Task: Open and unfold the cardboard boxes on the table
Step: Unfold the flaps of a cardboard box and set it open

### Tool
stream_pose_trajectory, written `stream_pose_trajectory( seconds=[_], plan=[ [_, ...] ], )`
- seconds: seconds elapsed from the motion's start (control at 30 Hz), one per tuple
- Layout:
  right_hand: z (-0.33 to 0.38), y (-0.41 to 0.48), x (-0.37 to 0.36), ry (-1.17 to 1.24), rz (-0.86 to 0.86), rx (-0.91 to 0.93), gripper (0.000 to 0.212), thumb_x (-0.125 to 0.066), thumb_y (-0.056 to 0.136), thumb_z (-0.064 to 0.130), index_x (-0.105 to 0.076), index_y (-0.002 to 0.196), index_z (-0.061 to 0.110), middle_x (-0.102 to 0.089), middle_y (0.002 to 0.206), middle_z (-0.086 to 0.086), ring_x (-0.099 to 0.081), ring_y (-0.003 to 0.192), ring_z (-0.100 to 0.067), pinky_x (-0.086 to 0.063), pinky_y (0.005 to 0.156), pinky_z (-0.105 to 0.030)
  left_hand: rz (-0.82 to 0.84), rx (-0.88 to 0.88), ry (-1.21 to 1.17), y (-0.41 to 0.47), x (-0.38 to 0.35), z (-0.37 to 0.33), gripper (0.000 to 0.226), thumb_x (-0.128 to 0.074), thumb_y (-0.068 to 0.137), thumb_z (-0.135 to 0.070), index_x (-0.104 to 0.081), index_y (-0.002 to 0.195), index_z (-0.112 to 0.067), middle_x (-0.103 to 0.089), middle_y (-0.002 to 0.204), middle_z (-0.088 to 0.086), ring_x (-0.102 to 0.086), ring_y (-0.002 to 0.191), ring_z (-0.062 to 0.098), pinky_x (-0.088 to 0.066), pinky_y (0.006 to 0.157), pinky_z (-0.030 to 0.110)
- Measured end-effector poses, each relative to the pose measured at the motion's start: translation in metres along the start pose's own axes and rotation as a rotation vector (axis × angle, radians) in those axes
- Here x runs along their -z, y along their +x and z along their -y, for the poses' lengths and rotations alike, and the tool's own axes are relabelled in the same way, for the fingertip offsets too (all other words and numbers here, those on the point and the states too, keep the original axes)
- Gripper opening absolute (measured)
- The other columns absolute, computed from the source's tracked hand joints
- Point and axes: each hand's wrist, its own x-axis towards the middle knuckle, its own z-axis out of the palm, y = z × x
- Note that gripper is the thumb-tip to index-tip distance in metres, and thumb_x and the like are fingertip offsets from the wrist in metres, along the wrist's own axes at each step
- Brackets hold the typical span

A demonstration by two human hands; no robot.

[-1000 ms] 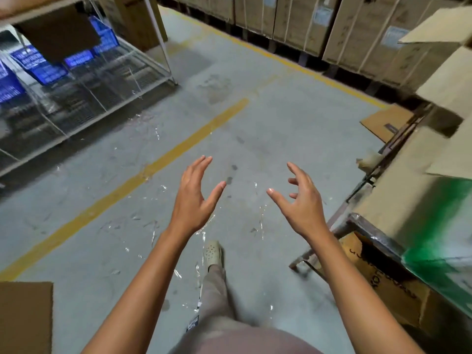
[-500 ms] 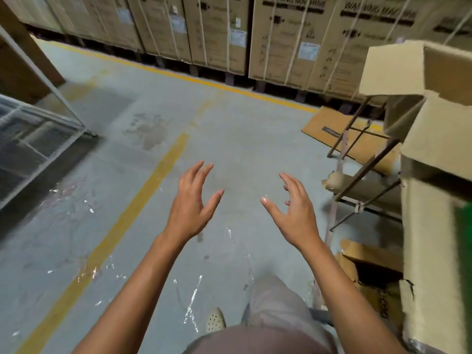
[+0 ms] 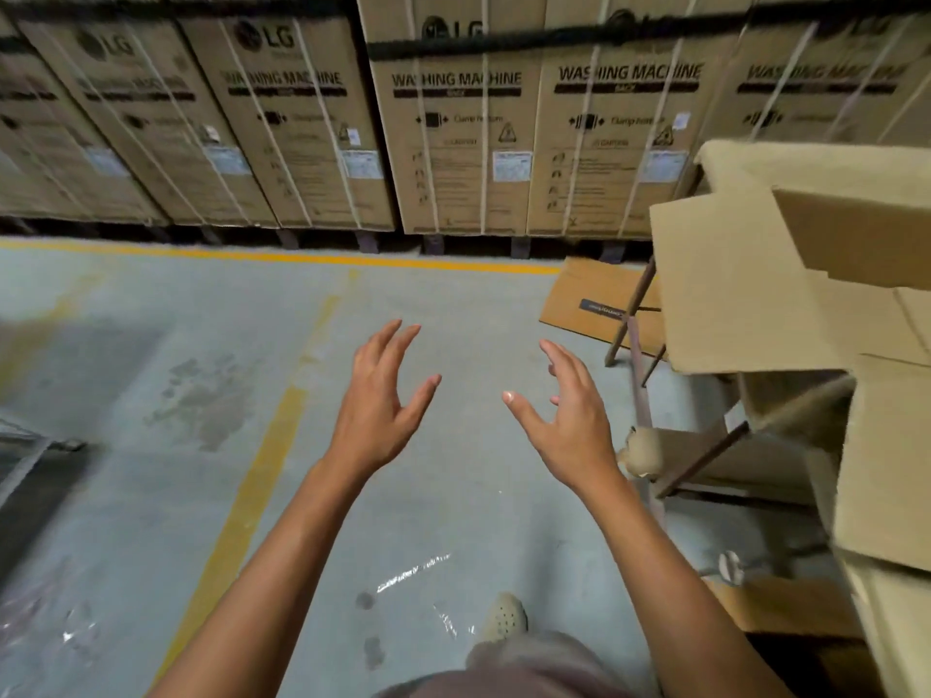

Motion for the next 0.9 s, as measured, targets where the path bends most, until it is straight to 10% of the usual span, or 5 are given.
stream_pose_trajectory(
  seconds=[0.9],
  plan=[
    [-0.041,0.455,0.104,-0.231,-0.715,-0.266,0.069,-0.067,0.091,0.042,-0.038,0.151,0.026,-0.038,0.154,0.004,-0.037,0.141,-0.016,-0.041,0.11,-0.049,0.277,-0.66,-0.276,0.624,-0.167,-0.053,0.06,-0.057,0.095,-0.039,-0.039,0.148,-0.018,-0.035,0.155,0.005,-0.029,0.143,0.02,-0.023,0.114,0.033]
  ],
)
